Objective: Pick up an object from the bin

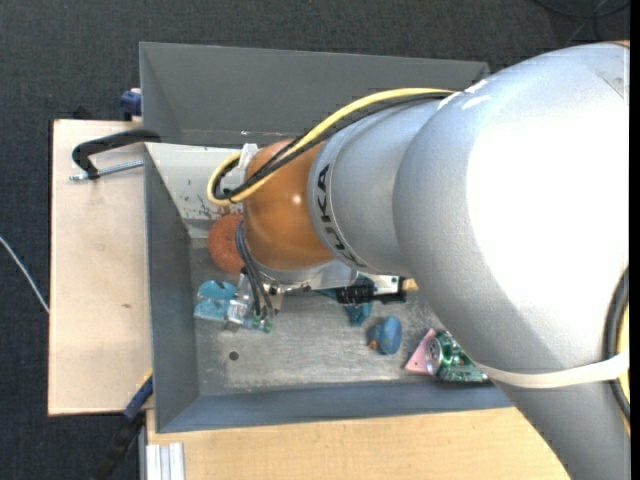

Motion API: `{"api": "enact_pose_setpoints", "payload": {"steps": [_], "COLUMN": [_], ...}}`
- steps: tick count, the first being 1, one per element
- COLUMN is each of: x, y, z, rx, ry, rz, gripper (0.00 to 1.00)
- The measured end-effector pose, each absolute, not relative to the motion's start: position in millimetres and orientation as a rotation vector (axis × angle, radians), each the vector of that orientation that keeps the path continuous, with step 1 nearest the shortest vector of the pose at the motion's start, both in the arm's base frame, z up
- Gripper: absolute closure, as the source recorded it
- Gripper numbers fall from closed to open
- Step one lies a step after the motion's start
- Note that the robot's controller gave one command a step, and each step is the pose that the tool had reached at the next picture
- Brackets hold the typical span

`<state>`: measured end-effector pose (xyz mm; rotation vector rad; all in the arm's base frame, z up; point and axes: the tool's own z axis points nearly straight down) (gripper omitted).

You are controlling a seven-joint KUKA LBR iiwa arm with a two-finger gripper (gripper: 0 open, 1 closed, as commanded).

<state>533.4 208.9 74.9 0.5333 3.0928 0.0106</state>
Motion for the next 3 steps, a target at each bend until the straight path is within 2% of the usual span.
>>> {"api": "enact_pose_setpoints", "payload": {"steps": [3], "x": [532.3], "y": [208.6], "z": [92.2], "rx": [0.533], "ry": [3.096], "rz": [0.003], "gripper": [1.00]}}
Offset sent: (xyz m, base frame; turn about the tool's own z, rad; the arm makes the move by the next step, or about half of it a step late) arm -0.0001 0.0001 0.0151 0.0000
